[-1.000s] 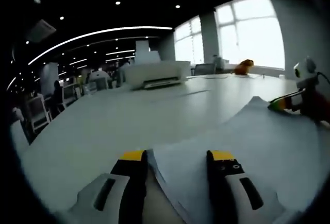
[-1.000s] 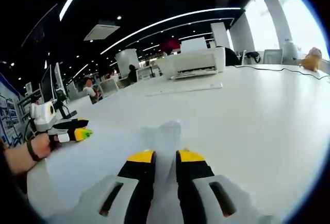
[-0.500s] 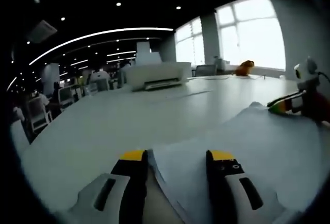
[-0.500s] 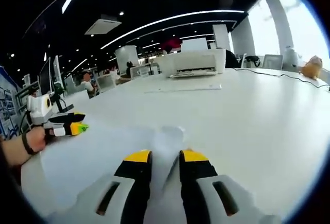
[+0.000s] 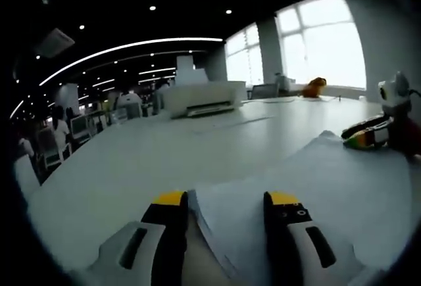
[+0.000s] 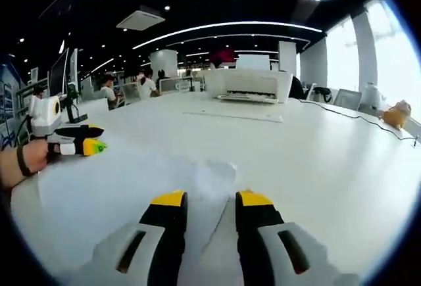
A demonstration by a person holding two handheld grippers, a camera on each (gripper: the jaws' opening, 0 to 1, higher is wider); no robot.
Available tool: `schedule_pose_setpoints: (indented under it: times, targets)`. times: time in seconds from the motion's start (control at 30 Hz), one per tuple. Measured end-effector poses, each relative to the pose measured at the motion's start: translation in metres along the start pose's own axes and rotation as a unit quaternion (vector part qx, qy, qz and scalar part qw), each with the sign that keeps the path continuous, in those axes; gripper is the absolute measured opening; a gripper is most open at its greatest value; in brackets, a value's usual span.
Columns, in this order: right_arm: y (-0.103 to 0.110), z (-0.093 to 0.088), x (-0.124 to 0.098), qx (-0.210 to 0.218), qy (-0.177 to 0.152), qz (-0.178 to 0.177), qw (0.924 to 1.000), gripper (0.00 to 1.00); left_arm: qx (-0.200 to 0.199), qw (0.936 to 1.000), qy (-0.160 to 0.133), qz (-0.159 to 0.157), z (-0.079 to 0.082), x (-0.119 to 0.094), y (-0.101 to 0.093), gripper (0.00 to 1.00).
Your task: Organize the stack of printing papers by aligning and flattening the scattered papers on the table
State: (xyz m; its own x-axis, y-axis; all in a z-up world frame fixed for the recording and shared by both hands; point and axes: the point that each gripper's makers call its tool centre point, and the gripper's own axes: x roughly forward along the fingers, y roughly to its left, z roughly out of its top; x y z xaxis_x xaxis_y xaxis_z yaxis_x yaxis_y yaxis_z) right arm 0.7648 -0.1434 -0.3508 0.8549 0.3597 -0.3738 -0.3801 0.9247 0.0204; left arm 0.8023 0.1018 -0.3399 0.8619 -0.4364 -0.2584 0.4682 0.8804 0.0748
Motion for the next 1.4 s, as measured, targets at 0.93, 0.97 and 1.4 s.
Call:
schedule_pose_setpoints:
  times: [0.93,0.97,1.4]
  targets:
    - [-0.0034,0.0043,0.0017,-0.046,-0.013,-0.027,0.9985,0.41,0.005,1.0000,-0.003,0.003,0.0013,0.0008,0.0009,0.50]
    - [-0.0034,0.0044,0.0017,-0.046,-0.013,-0.027,0.9985,0.41,0.005,1.0000,-0.003,0.003,0.0013,0.0008,0.0010,0.50]
    - [-0.0041,0.0046,0.0023,-0.043,-0.014,-0.028,0.9986,0.49,0.004,1.0000,-0.003,0.005,0.0009,0.0009,0.0021,0.51]
